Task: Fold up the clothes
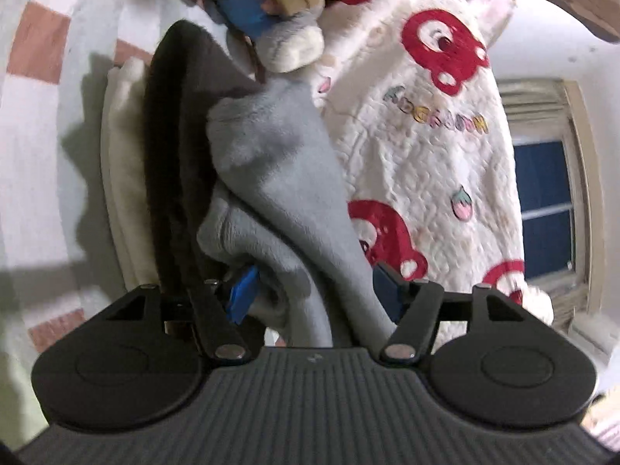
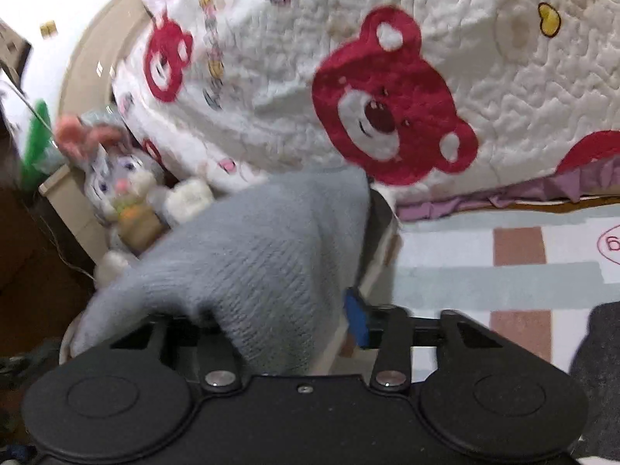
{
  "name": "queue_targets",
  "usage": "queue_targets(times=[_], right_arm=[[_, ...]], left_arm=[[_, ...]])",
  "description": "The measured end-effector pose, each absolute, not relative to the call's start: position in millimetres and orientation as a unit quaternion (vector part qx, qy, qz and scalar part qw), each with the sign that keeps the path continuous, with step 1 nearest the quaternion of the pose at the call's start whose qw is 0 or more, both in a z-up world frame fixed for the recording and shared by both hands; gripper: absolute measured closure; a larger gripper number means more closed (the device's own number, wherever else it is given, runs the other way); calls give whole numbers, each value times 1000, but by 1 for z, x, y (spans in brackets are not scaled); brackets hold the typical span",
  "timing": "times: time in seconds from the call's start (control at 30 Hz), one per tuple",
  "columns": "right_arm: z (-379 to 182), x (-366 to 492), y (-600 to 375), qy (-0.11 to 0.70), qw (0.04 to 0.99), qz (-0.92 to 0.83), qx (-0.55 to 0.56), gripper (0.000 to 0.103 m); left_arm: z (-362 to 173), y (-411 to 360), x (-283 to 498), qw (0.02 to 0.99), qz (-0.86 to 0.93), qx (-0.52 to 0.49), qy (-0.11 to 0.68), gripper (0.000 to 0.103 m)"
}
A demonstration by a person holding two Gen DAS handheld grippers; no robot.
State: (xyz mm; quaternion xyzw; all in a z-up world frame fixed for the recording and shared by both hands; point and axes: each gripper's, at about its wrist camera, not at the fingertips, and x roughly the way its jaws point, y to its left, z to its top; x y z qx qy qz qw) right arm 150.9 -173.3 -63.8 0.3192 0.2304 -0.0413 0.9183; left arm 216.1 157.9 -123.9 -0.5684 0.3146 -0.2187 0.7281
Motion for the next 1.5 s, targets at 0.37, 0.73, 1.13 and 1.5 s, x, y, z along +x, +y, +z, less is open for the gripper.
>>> queue_targets(times=[0.37,0.73,1.13,1.5], right_arm=[[-91,122,-206,221,895,-45,385,51],[-61,189,-222,215,702,69,676,81],[21,246,-187,163,742,111,641,81],[-4,222,-193,196,745,83,632,81]], left_arm=[[-111,152,211,829,-114,-470,279,39],[2,132,317,881,-228,-296,291,88],[52,139,267,836,-368,-318,255,84],[-52,107,182,864,-288,-296,287,48]])
